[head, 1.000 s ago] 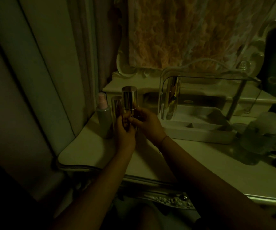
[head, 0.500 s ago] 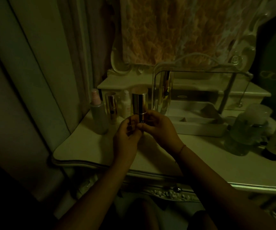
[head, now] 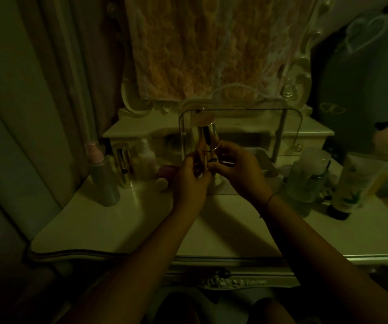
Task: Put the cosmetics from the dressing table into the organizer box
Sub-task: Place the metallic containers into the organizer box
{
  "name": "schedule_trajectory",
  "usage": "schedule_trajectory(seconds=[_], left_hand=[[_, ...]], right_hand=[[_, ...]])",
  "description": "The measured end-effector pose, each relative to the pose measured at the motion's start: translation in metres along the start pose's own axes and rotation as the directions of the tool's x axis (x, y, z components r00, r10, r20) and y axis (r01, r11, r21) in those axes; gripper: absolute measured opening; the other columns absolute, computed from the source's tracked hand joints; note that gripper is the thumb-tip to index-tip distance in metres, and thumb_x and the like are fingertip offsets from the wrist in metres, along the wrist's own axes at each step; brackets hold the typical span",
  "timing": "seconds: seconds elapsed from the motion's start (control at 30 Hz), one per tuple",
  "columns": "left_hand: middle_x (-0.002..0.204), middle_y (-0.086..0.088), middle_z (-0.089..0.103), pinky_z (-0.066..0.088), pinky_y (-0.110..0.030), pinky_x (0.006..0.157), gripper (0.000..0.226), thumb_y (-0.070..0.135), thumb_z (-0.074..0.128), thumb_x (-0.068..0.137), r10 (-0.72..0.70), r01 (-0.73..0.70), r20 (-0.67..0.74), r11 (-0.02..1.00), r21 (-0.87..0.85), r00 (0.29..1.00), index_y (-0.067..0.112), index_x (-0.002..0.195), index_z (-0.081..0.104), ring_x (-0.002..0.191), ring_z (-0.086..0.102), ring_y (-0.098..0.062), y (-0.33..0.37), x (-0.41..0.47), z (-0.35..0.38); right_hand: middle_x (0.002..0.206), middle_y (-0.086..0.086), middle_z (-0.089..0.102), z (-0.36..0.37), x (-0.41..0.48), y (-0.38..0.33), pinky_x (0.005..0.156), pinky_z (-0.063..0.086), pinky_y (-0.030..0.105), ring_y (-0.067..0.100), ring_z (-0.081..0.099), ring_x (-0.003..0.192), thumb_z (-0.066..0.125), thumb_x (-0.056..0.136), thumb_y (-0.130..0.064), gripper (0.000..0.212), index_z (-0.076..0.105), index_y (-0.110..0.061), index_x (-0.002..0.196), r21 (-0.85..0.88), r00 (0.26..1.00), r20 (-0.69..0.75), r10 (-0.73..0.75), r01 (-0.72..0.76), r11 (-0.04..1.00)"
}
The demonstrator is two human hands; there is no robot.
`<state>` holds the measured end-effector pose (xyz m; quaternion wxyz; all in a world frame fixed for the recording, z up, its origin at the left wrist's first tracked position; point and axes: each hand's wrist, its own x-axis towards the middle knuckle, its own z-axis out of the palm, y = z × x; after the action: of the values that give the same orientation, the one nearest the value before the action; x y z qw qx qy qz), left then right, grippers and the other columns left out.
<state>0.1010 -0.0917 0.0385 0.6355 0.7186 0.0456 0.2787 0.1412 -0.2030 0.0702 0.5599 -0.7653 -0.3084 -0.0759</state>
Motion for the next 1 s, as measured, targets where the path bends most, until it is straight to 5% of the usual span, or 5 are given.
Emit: schedule_trajectory(seconds=[0.23, 0.37, 0.53, 0.7, 1.0], left_hand=[[0.101, 0.003, 0.066, 0.053, -0.02, 0.07, 0.029, 0.008, 0.062, 0.082, -0.006, 0.005, 0.019, 0.996, 0.084, 1.0, 0.032, 0.096, 0.053, 0.101, 0.064, -0.017, -0.013, 0.028, 0.022], [0.112, -0.012, 0.065, 0.053, -0.049, 0.088, 0.027, 0.004, 0.06, 0.082, -0.052, 0.048, 0.024, 0.988, 0.146, 0.998, 0.012, 0.108, 0.056, 0.104, 0.062, -0.026, -0.021, 0.042, 0.03], [0.115, -0.011, 0.064, 0.051, -0.05, 0.09, 0.032, 0.006, 0.062, 0.082, -0.051, 0.05, -0.003, 0.975, 0.215, 0.999, 0.011, 0.114, 0.057, 0.107, 0.061, -0.024, -0.022, 0.055, 0.038], [0.111, -0.01, 0.066, 0.052, -0.044, 0.086, 0.034, 0.008, 0.061, 0.082, -0.028, 0.031, -0.014, 0.951, 0.308, 0.999, 0.014, 0.116, 0.059, 0.102, 0.062, -0.025, -0.026, 0.062, 0.04], [0.124, -0.018, 0.055, 0.049, -0.052, 0.092, 0.041, 0.001, 0.059, 0.083, -0.024, 0.009, 0.047, 0.956, 0.293, 0.999, 0.008, 0.123, 0.054, 0.11, 0.057, -0.031, -0.031, 0.065, 0.041]], right_hand=[[0.112, 0.001, 0.067, -0.013, 0.019, 0.019, 0.088, 0.048, 0.023, 0.008, 0.06, 0.1, 0.072, 0.076, -0.013, 0.048, 0.058, -0.018, 0.121, -0.145, 0.998, -0.06, -0.028, 0.019, 0.989], [0.114, 0.003, 0.067, -0.014, 0.031, 0.032, 0.085, 0.053, 0.028, 0.013, 0.063, 0.1, 0.071, 0.077, -0.013, 0.047, 0.057, -0.019, 0.121, -0.174, 0.998, -0.061, -0.006, -0.004, 0.985], [0.114, 0.006, 0.066, -0.013, 0.042, 0.048, 0.065, 0.05, 0.006, 0.01, 0.062, 0.097, 0.07, 0.078, -0.011, 0.046, 0.056, -0.017, 0.122, -0.128, 0.996, -0.087, -0.005, -0.007, 0.992], [0.118, 0.01, 0.064, -0.01, 0.051, 0.062, 0.097, 0.048, 0.031, 0.019, 0.059, 0.111, 0.068, 0.078, -0.006, 0.049, 0.054, -0.01, 0.125, -0.061, 0.997, -0.069, 0.042, -0.046, 0.997], [0.116, 0.012, 0.065, -0.005, 0.067, 0.078, 0.093, 0.051, 0.043, 0.023, 0.061, 0.107, 0.071, 0.077, -0.015, 0.044, 0.057, -0.006, 0.118, 0.009, 0.968, -0.093, 0.234, -0.234, 0.972]])
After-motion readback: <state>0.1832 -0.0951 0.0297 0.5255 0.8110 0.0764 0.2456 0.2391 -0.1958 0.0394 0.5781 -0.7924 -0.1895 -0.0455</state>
